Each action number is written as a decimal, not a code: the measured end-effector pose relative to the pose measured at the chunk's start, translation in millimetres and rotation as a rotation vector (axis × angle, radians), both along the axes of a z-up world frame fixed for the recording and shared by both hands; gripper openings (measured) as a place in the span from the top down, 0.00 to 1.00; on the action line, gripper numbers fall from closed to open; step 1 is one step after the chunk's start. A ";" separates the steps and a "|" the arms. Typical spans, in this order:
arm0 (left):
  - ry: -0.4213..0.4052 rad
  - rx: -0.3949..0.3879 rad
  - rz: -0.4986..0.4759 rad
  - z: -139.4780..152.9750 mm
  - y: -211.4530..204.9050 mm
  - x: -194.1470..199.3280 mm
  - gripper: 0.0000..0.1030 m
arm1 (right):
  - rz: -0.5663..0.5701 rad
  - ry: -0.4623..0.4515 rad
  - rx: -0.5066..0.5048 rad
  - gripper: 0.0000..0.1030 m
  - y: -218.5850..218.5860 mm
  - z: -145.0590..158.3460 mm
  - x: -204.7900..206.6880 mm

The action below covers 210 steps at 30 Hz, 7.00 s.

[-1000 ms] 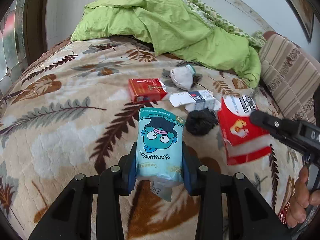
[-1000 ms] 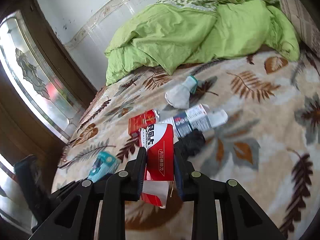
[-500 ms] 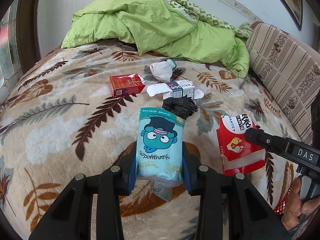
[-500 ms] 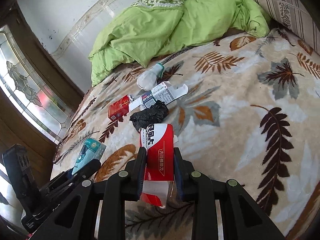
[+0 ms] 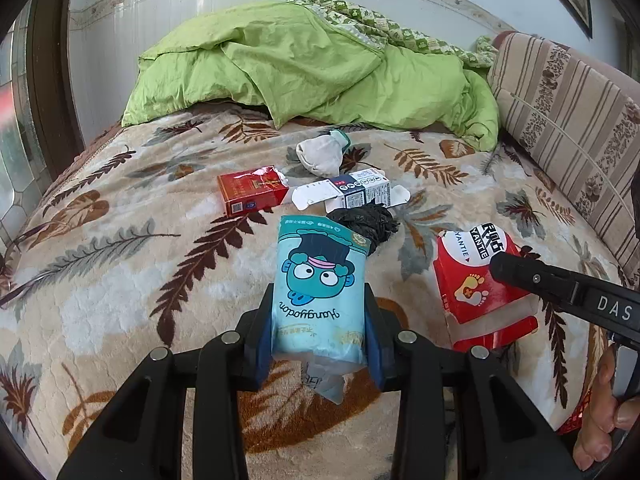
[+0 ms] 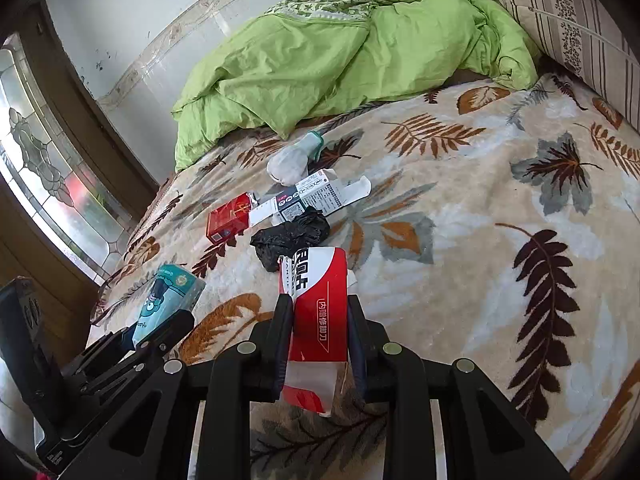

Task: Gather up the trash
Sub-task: 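Lift the teal pack with the left tool while the right tool lifts the snack bag, then carry both items over the red basket and open both tools, then move both tools back to the remaining trash on the bed, then grasp the black plastic bag with the left tool while the right tool grasps the white medicine box, then hold the black bag in the left tool while the right tool holds the white box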

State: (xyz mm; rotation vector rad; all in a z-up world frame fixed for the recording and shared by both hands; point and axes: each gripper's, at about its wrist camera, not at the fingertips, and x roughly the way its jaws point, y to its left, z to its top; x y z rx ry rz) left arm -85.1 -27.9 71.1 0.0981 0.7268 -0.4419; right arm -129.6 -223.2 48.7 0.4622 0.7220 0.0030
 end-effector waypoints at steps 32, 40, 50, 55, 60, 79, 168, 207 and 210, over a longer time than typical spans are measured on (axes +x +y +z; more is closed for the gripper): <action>-0.055 0.035 0.005 6.4 -2.0 -2.9 0.65 | 0.005 -0.016 -0.017 0.73 3.8 5.6 1.5; -0.052 0.029 0.003 5.9 -4.3 -5.5 0.65 | 0.005 -0.019 -0.015 0.73 2.8 5.7 2.1; 0.025 -0.102 -0.111 6.7 -0.3 -4.2 0.65 | -0.025 -0.042 0.042 0.73 -6.1 11.6 -12.7; 0.051 -0.141 -0.198 9.7 -11.7 -17.4 0.65 | -0.051 -0.040 0.110 0.73 -21.0 13.1 -38.4; 0.060 -0.135 -0.307 17.9 -42.6 -44.4 0.65 | -0.098 -0.047 0.108 0.73 -46.5 24.1 -88.7; 0.174 -0.085 -0.925 41.5 -240.7 -214.3 0.63 | -0.577 0.023 0.038 0.73 -179.4 41.1 -333.9; 0.034 -0.231 0.356 0.1 56.8 150.6 0.46 | 0.322 0.365 0.305 0.51 1.4 -35.3 109.7; -0.032 -0.117 0.105 4.5 -22.4 104.9 0.46 | -0.119 -0.057 -0.035 0.69 -12.9 19.5 91.5; -0.045 -0.091 0.100 3.3 -28.5 101.4 0.46 | -0.108 -0.070 -0.042 0.69 -11.6 20.7 88.6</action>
